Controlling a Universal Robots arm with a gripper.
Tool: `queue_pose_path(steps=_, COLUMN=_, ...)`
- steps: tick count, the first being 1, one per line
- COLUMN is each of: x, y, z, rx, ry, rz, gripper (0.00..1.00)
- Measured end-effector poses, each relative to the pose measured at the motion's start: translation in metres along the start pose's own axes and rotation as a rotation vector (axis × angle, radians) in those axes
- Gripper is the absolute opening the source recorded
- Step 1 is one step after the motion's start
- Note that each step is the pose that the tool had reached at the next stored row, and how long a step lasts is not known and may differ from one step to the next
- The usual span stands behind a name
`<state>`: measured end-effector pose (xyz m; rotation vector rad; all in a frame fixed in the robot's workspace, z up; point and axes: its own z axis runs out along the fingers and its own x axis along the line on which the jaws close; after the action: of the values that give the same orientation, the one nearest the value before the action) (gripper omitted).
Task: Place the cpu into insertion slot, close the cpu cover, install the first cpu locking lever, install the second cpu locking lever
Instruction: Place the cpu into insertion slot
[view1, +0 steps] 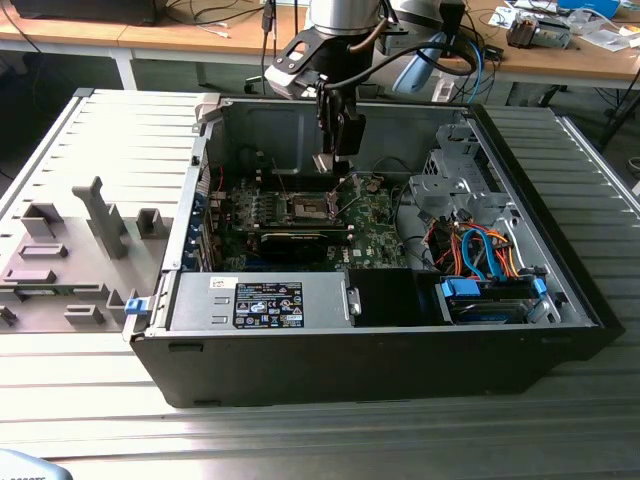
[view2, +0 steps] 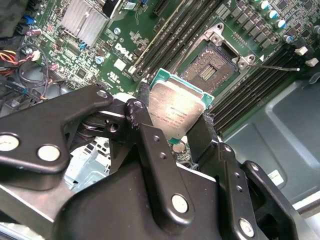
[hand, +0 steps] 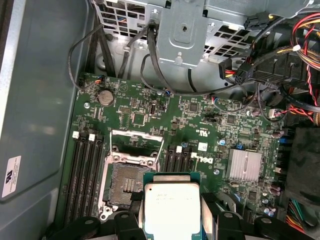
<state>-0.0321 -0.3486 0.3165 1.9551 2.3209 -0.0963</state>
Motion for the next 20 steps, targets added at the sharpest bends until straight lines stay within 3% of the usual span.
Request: queue_pose_path(steps=20, x=0.0000, y=0.0000, z=0.0000, rx=0.0022, ry=-0.0104, rz=0.003, gripper=0.55)
